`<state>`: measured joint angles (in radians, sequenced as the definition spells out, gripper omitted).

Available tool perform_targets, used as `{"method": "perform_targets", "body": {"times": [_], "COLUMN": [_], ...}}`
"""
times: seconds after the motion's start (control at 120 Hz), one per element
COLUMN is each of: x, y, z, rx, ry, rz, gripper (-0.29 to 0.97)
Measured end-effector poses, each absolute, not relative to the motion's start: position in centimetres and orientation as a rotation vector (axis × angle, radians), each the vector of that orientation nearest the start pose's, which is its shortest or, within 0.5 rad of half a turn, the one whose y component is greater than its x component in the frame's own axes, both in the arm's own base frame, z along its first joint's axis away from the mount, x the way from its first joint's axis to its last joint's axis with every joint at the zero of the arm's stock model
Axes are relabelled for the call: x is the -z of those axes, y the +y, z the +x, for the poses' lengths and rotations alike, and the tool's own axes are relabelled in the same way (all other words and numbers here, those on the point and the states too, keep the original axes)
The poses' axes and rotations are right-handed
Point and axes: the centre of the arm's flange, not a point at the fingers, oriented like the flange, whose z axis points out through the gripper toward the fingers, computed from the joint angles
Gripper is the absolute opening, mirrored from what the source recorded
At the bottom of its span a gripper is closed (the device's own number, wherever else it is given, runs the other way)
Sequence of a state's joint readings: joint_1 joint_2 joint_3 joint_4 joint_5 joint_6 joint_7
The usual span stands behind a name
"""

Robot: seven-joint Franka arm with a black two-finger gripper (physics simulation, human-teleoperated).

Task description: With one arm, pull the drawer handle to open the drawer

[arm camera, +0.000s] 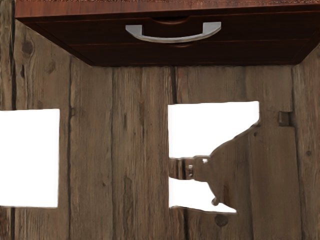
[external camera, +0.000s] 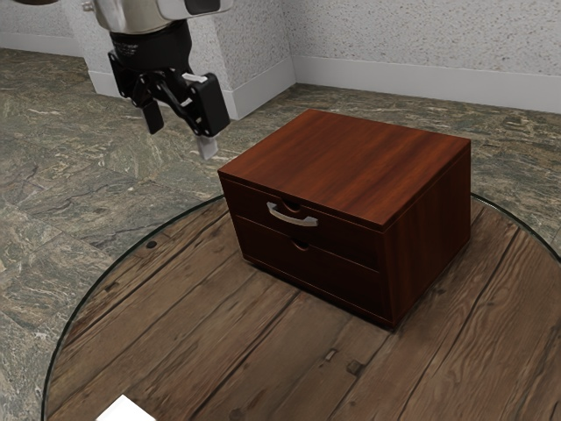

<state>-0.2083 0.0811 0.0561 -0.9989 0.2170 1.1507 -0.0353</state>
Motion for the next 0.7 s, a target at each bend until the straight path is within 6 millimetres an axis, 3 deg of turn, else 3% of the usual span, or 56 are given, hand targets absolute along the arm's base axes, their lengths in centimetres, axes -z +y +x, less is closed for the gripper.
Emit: {"method": "perform_targets", "body": {"times": [0.142,0.225,0.367,0.583,0.7], "x": [-80.2,-81.3,-74.7,-74.6,-72.3], "y": [-4.8,-6.0,-8.8,-8.6,-7.4], "z": [49.8,48.6,52.8,54.6,52.2], "rx": [0.156,0.198,0.127,0.285,0.285], "ry": [0.029,0.081,0.291,0.603,0.777], "rz": [-2.962,-2.982,-2.924,-2.834,-2.754], "gripper": [0.68,0.68,0.68,0.68,0.68]}}
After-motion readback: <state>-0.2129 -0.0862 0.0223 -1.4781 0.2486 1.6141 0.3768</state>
